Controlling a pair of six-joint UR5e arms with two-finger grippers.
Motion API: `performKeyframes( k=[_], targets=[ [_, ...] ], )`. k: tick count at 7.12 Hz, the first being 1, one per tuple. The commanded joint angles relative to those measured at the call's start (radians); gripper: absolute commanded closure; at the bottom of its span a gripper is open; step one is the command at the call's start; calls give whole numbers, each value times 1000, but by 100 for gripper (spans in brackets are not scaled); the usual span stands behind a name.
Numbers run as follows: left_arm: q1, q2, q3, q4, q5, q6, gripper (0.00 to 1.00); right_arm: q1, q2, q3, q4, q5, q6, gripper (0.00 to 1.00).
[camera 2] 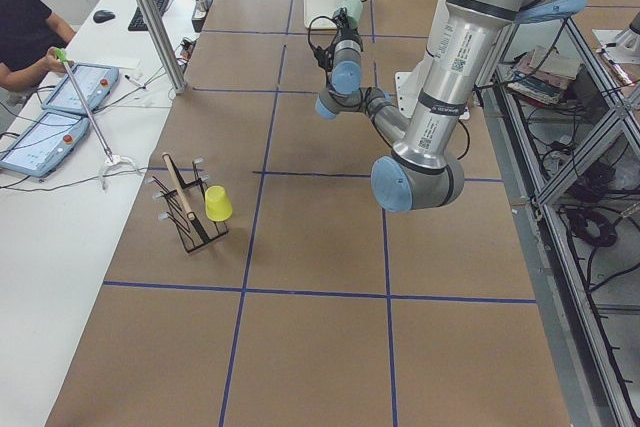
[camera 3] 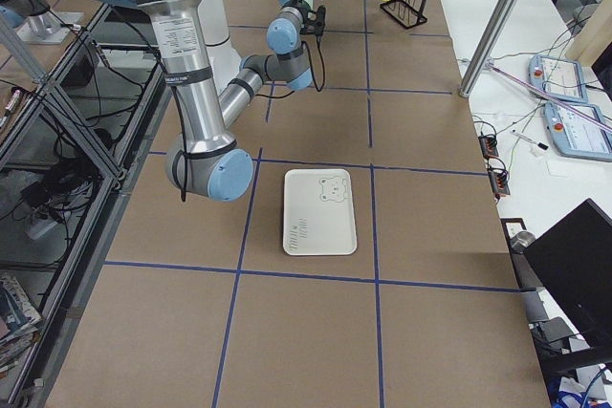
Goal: Left arm grabs green cup and hands to right arm on tray
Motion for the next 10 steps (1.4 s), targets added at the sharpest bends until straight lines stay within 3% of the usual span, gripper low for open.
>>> performKeyframes(
  k=[1,6,10],
  targets=[
    [2,-1,-1,-5,3,0,94,-37,8,1,1,-55,1,1],
    [2,-1,-5,-5,3,-11,94,-43,47,-17,0,-160,-8,1],
    [3,-5,-12,-4,3,-11,94,-65,47,-25,1,-169,-16,1]
  ],
)
